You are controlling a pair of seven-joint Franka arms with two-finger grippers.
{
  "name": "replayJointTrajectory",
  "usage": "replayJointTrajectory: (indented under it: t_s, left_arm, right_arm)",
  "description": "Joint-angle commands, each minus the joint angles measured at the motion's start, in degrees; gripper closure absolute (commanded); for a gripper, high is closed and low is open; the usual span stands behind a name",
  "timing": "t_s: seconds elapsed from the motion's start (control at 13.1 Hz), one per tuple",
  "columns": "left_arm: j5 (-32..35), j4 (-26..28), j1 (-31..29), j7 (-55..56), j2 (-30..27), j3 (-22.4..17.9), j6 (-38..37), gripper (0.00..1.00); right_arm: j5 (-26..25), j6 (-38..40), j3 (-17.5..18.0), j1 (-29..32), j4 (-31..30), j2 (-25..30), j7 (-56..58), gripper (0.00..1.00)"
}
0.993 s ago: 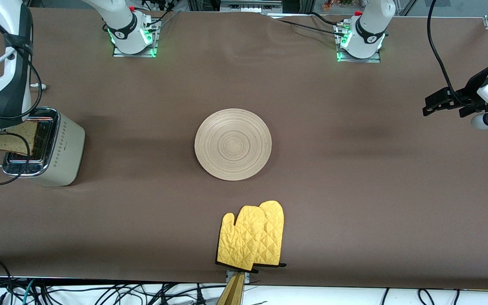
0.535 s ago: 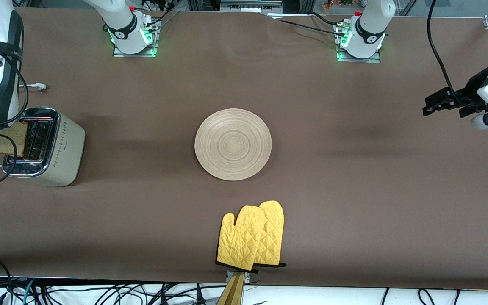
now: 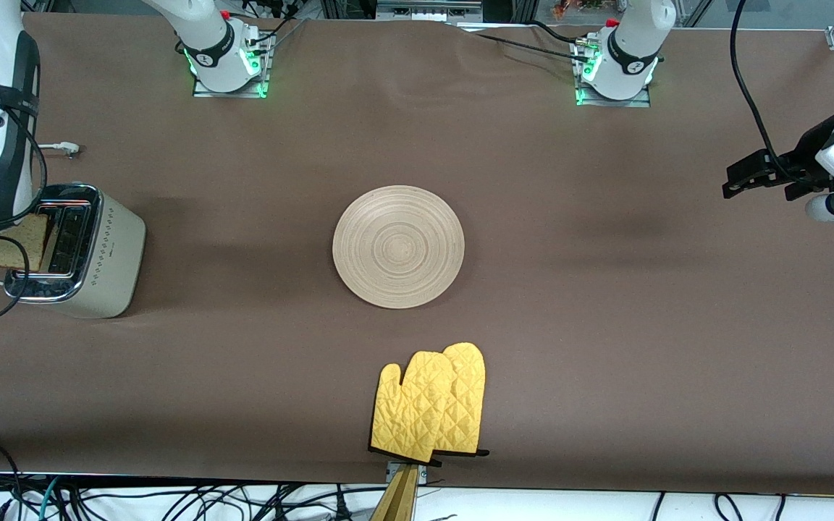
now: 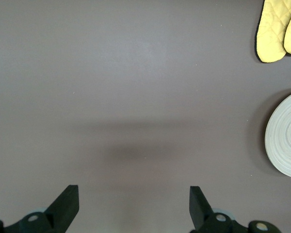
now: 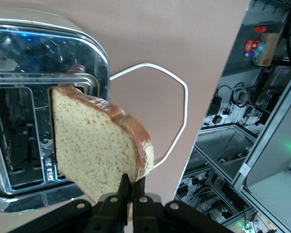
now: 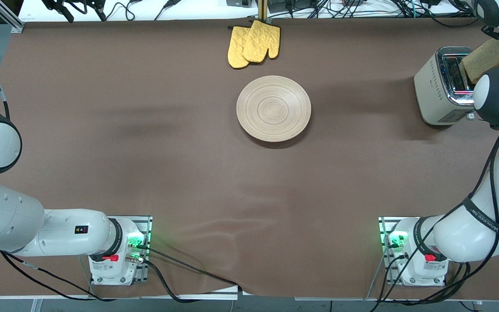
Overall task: Move plate and put bread in toaster
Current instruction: 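Lower the bread into a toaster slot with the right gripper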
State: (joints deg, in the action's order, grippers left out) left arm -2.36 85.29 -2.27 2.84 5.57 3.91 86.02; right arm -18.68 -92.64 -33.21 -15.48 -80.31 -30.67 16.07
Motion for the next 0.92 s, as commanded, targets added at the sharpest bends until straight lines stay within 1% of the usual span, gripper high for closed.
replayJointTrajectory:
  t_s: [0.0,0.23,0.46,0.84]
  left_arm:
    - [0.6,-1.2,-0.3,-1.3,0.3,0.3,-0.2,0.00]
    - [0.6,-1.2,-0.3,-1.3,0.3,0.3,-0.2,0.00]
    - [0.6,-1.2,-0.3,-1.3,0.3,0.3,-0.2,0.00]
    - [0.6,-1.2,-0.3,-1.4,0.3,0.2,-0.2,0.00]
  right_arm:
    - [1.5,-1.4,0.3,0.4,0.0,-0.7,0.6,1.00]
    - [3.3,-2.3,0.4,0.4,0.0,-1.7,0.5,1.00]
    - [3.6,-2.4,0.7,0.3,0.1,-1.9,-0.2,1.00]
    - [13.3,-2.5,0.8,-0.2,0.1,-4.7,-1.8,1.00]
